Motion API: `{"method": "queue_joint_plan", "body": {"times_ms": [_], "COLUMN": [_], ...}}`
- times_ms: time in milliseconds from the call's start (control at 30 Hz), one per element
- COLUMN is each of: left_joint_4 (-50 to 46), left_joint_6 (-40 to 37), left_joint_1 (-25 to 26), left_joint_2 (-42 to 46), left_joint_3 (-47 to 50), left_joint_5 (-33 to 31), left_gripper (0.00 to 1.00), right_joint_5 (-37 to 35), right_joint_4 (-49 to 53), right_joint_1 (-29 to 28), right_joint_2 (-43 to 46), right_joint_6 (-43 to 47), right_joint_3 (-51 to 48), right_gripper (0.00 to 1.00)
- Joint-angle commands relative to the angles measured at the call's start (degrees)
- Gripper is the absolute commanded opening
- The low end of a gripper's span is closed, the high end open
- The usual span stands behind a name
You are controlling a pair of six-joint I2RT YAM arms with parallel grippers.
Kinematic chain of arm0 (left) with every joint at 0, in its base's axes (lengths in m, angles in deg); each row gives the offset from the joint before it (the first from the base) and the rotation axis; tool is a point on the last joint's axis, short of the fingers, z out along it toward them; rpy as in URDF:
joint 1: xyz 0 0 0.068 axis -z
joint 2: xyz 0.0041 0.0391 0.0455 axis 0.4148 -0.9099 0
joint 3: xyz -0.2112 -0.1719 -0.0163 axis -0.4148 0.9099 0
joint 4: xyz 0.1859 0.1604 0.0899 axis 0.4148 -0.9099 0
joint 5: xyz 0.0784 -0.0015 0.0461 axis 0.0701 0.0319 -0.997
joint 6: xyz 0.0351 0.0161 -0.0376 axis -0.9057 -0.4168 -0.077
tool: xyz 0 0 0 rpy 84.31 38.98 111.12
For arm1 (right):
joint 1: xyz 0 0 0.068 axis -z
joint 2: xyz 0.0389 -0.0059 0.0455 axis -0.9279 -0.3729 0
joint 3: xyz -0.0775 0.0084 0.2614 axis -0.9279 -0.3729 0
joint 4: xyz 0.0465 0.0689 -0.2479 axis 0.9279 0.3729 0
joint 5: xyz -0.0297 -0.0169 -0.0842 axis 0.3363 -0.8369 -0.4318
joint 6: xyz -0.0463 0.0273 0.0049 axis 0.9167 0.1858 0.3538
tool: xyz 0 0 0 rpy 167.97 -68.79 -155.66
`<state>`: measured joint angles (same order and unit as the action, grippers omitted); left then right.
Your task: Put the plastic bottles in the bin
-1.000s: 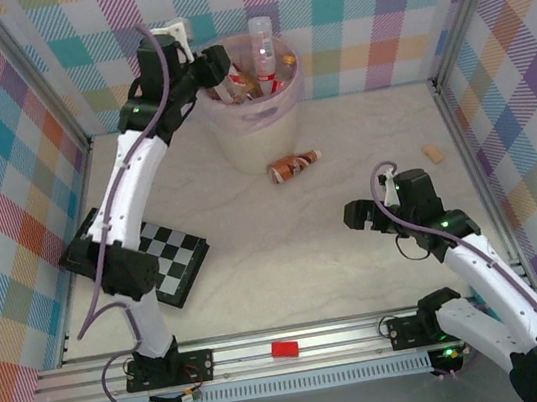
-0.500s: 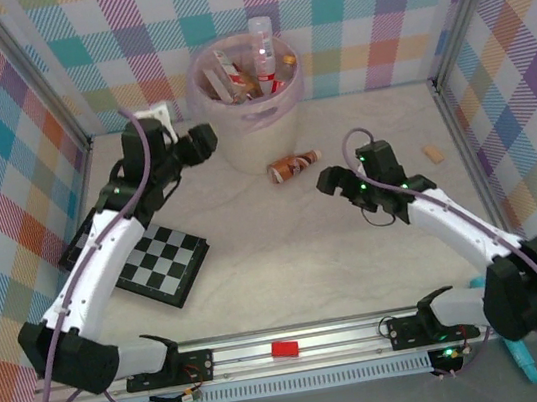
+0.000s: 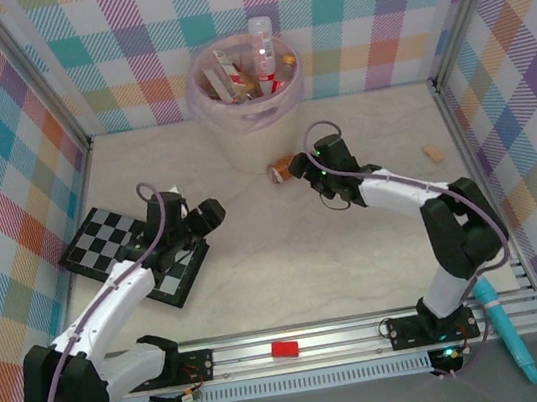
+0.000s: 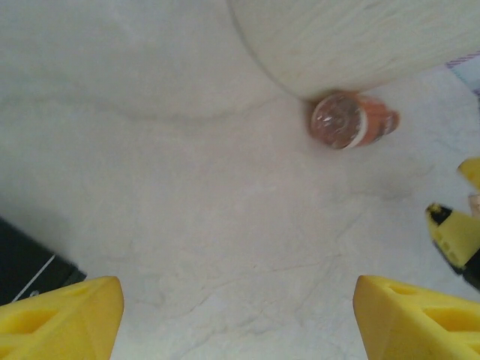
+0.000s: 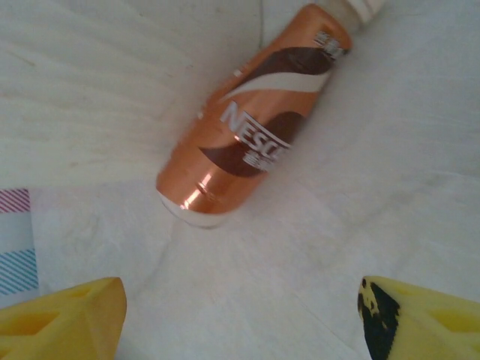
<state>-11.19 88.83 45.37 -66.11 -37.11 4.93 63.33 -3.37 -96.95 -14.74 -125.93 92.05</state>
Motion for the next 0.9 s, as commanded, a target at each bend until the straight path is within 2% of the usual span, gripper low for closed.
{"method": "queue_joint_plan", "body": {"times_ms": [0,500,867], "left_joint_4": [4.37,0.62,0.62], "left_joint_6": [3.89,4.34,4.34], "left_joint_1": [-0.38,-0.38,-0.38], "left_joint_2": [3.13,9.91,9.75], "left_joint_3": [1.56,4.04,3.69], "left_joint_5": [0.88,-0.23,0.12], "left_gripper": [0.8,0.79,0.79], "right_joint_5": [-1.93,-2.89,-5.21], "right_joint_4": [-3.65,-4.2,-7.42], "right_joint_1": [-0.73,-1.92,-2.08], "right_joint_2": [-3.46,-16.94,-23.07], "right_joint_6": [-3.87,-6.5,-6.59], "right_joint_3": [3.46,12.33,15.27], "right_gripper": [0.81,0.81,0.75]}}
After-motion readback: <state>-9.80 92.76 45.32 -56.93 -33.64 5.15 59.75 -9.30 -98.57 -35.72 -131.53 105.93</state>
